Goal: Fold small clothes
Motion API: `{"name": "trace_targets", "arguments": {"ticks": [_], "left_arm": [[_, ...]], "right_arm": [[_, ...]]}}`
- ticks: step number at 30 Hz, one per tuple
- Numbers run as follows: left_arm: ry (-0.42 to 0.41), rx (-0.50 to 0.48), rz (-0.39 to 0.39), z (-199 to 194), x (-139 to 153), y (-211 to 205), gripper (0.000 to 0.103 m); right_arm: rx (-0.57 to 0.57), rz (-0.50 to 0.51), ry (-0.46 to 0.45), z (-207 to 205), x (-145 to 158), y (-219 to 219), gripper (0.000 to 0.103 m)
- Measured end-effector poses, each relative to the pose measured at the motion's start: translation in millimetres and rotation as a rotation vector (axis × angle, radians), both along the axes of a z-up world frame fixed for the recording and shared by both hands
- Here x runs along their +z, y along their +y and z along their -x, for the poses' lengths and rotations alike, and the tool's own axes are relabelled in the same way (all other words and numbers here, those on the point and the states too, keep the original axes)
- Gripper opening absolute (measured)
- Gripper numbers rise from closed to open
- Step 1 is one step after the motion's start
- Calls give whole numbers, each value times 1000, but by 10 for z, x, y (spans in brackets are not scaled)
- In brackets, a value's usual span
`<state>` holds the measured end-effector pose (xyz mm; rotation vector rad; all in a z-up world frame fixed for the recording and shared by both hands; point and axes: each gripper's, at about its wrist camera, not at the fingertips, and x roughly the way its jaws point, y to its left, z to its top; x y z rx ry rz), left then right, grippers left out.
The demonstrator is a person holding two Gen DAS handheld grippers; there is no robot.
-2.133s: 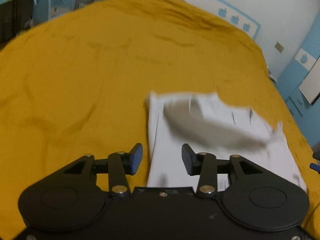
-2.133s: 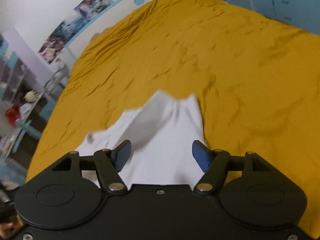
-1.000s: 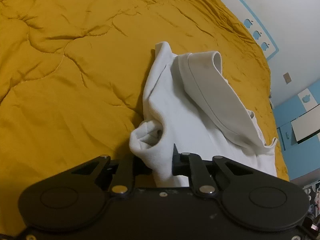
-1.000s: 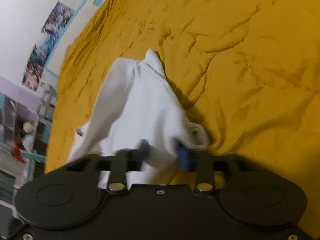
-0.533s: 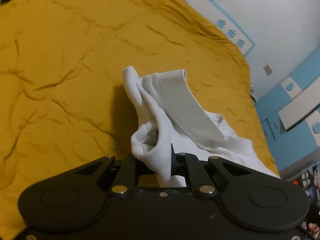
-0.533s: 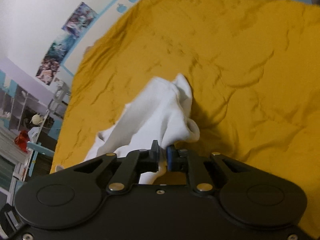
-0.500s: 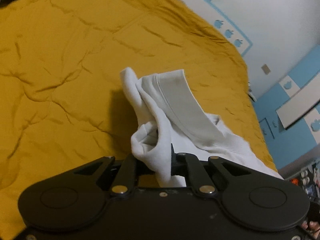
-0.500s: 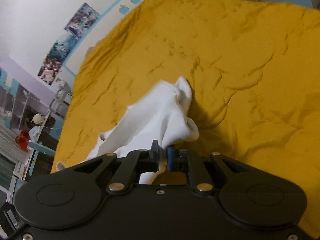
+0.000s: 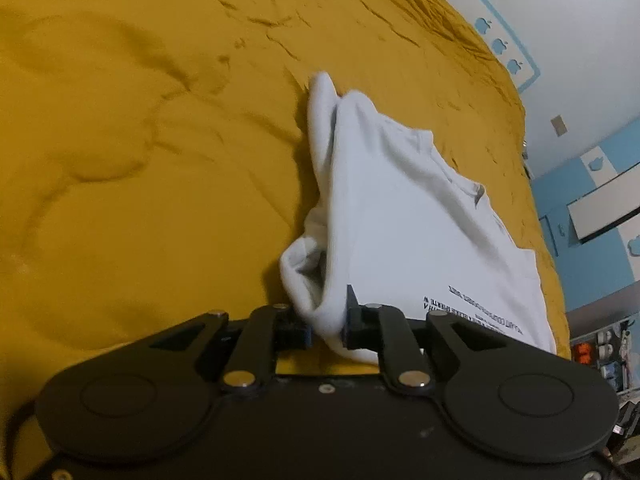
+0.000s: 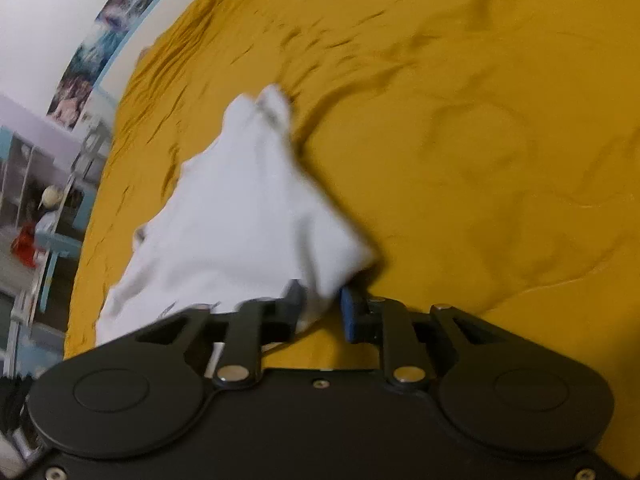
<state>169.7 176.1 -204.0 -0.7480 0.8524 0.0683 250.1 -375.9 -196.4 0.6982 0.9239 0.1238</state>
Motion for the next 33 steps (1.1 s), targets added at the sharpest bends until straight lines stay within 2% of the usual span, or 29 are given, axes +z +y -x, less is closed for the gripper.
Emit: {"name": "trace_targets", "arguments": {"ticks": [1,3,5,6,10,14,19,21,25,28,29,31,33], "left_arm": [[1,-2,-29,33,74,15,14],[-19,-23,-129,73,300,18,14],[-61,-33,-236,-13,553,45,13],[-83,-37,-264,-68,633,64,13],[-179,-74,-315,-520,810,132,13],[-208,-125,-329,-1171,663,45,16],[-161,-136,-323,-1795,388,47,20],[-148,-144,-323,-1917,316,67,31],[-107,-151,-331,-2151,154,72,35],[-85,-149,-340,-2289,57,47,47],[-72,-143,-345,-2350,14,59,48],[-52,-138,-326,-2404,-61,38,48],[-40,-146,-307,-2489,-128,30,41]], "right_arm": [[6,-16,4,-17,16,-50,28],[7,41,-4,-84,174,-75,49],[23,161,-71,-188,410,-14,50],[44,200,-107,-271,501,15,50],[158,231,-231,-839,742,241,50],[265,302,-287,-1507,698,612,50],[307,367,-236,-2121,429,894,50],[324,375,-217,-2215,363,940,50],[354,395,-184,-2318,208,960,50],[351,385,-170,-2342,148,927,50],[352,387,-168,-2352,144,926,50],[351,377,-162,-2368,138,908,43],[348,396,-161,-2373,132,915,28]]}}
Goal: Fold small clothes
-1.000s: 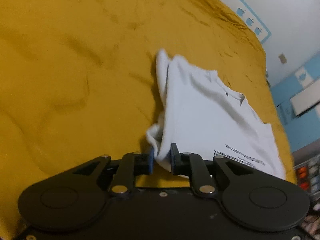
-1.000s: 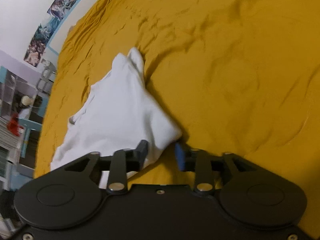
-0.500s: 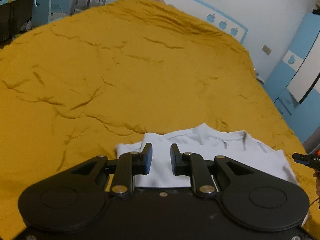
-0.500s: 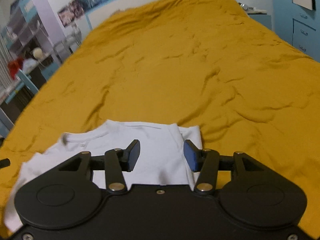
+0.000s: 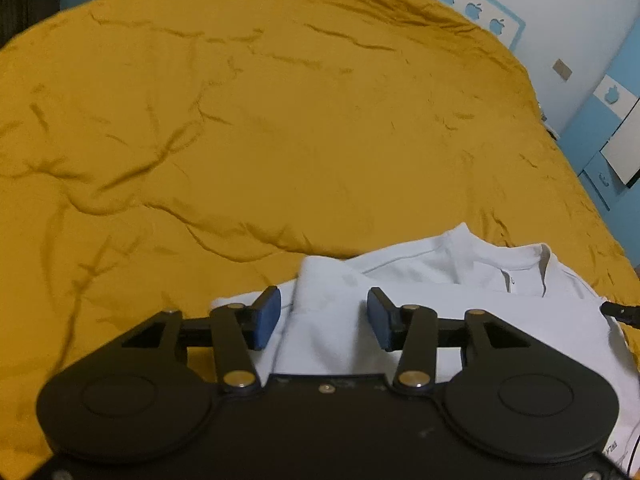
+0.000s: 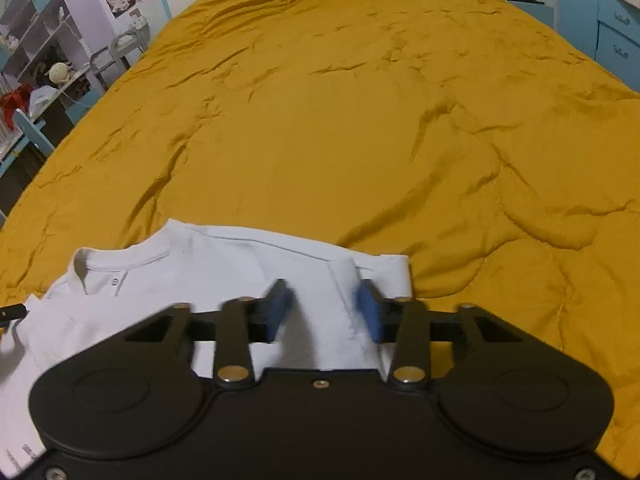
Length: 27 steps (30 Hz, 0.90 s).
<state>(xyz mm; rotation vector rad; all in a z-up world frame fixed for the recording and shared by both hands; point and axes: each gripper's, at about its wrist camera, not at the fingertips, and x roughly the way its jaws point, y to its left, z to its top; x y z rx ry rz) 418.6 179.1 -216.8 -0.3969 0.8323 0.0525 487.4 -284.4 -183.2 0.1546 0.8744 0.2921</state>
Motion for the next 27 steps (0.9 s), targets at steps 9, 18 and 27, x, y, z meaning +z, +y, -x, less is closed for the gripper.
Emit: {"name": "trace_targets", "arguments": {"ticks": [9,18,27], "left_arm": [[-103,28,-50,88,143,-108,5],[-98,80,-40,-23,61,-48,6],[-29,123,4,-91,-88,-8,15]], "right_arm": [[-31,-19,-47,51,107,-18,10],[-114,-57,-72,-98,41,-89,9],[-138,-98,-26,-142,-168,-142,19]]}}
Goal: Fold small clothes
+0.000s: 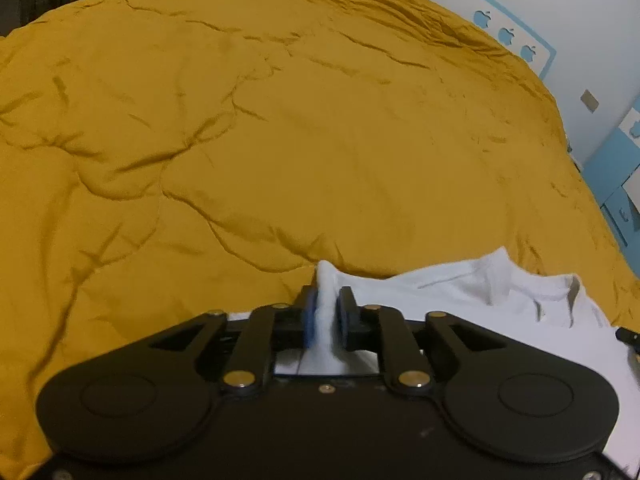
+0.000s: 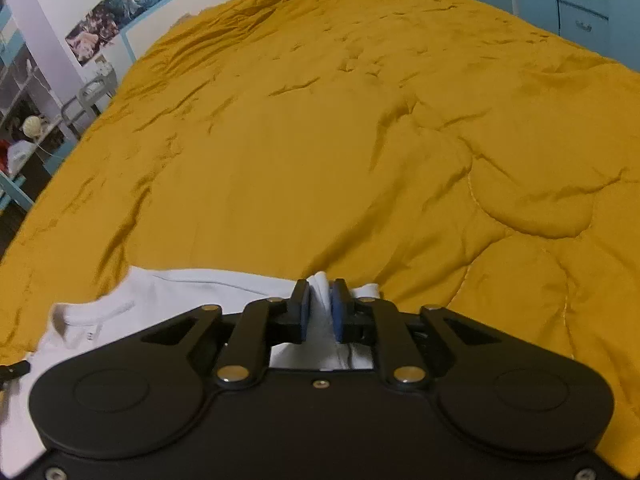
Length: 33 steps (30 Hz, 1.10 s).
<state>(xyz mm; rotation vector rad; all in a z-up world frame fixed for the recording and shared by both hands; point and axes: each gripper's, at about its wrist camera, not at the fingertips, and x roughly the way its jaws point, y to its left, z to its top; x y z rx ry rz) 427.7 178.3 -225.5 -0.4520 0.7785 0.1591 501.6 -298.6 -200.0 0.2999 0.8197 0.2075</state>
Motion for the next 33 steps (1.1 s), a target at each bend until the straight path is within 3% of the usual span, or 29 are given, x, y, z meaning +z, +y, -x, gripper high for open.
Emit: {"name": "trace_targets", "arguments": {"ticks": [3,6,8,12,15,18,22,23,25,26,27,28,33], "left_arm": [[-41,-16,-13,234,313,-5,16],[-72,-54,-6,685,587,-50,35],[-68,-74,-7,1030,670,-113,37],[4,-97,26,1644,598,-206,38],[55,-108,19,1895,484,-278,41],[67,-104,48,2025,398,-301,46],[67,-94,47,2015,334,-346,45],[72,-92,50,2015,318,-338,45],[73,-82,55,2011,293,-310,42],[71,-77,58,2010,277,-305,32],[67,-76,71,2000,260,-284,15],[63,-77,89,2016,266,-260,11],[40,-77,148,2149,454,-194,7]], "right_arm": [[20,1,-27,190,222,-40,32],[66,-48,-53,605,487,-181,43],[88,-80,-50,932,578,-325,44],[116,-68,2,1540,535,-558,45],[128,-30,57,1796,417,-635,45],[120,-23,74,1931,355,-663,46],[105,-22,80,1989,300,-643,47],[102,-20,79,1980,289,-618,44],[95,-1,77,1973,274,-602,26],[93,8,77,1997,279,-593,17],[96,6,78,1998,277,-589,14],[95,3,74,2010,286,-587,13],[93,2,34,2101,484,-603,7]]}}
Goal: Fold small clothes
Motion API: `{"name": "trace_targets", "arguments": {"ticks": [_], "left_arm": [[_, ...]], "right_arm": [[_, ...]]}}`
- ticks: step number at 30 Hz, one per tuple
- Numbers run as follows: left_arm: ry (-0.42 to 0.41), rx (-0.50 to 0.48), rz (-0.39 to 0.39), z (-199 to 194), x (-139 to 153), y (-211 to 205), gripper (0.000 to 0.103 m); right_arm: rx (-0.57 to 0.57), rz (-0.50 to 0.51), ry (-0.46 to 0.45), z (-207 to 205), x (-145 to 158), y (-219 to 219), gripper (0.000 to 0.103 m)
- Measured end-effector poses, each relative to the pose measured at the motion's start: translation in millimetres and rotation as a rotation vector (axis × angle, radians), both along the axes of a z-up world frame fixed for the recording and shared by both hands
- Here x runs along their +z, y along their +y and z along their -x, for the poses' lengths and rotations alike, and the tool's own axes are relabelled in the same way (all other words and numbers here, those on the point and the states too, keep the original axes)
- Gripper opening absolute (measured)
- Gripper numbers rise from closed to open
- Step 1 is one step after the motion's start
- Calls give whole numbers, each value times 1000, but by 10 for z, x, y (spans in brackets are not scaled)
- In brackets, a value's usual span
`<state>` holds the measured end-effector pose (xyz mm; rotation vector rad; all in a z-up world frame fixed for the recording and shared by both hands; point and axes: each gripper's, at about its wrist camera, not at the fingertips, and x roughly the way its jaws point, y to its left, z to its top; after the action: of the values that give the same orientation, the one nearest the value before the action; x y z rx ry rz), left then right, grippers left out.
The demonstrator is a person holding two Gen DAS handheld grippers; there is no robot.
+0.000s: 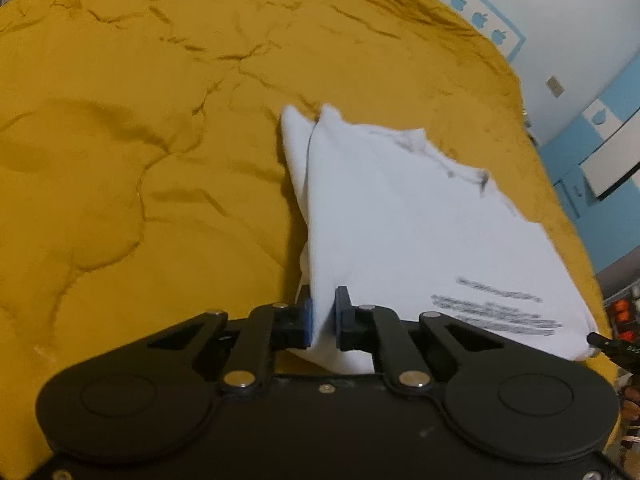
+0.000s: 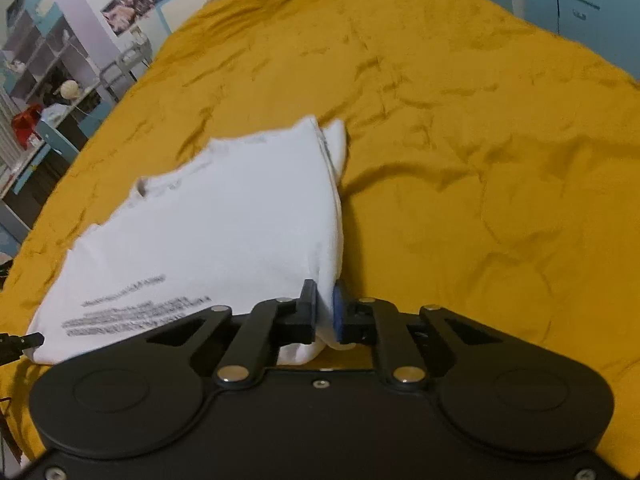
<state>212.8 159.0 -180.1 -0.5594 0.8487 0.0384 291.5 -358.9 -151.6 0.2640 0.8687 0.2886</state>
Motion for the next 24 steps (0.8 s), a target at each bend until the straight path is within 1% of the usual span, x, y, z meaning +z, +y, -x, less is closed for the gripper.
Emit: {"name": "trace_targets", "arguments": {"ticks": [2,4,5,6,9,11,13,14,15,16,17,18,20,22,24], "left_arm": [[-6,-22,2,61,79,16,7],[20,-32,-23,79,32,17,6],[53,-30,-35,73,-61,29,5],[72,-29,-30,59,-163,49,6],[75,-8,18,78,-332,100,7],[69,-19,9,82,-312,98,7],[62,-30,2,105,-235,96,9],[54,-30,-11,115,-175,94,14],[52,-31,-29,129,-95,84,15],[47,-32,-49,139,-33,79,20],[33,-33,-72,162,29,81,26],[23,-32,-88,175,73,80,37],[7,-34,-97,188,158,92,48],[-2,-26,-96,193,210,111,48],[-10,-17,-86,173,220,146,53]], "right_arm": [[13,1,-21,52,100,-36,6],[23,15,-4,68,67,-75,5],[20,24,11,60,6,-90,5],[14,27,31,40,-80,-108,5],[-28,21,71,-5,-336,-182,5],[-59,-48,80,-3,-432,-284,5],[-73,-82,74,14,-433,-344,9],[-77,-78,68,33,-399,-338,13],[-84,-64,54,61,-341,-321,20],[-96,-43,35,94,-259,-295,25],[-107,-19,9,143,-167,-251,26],[-111,7,-22,192,-78,-194,26],[-84,35,-79,282,91,-54,26],[-55,49,-119,350,219,147,26],[-34,85,-145,392,281,387,26]]}}
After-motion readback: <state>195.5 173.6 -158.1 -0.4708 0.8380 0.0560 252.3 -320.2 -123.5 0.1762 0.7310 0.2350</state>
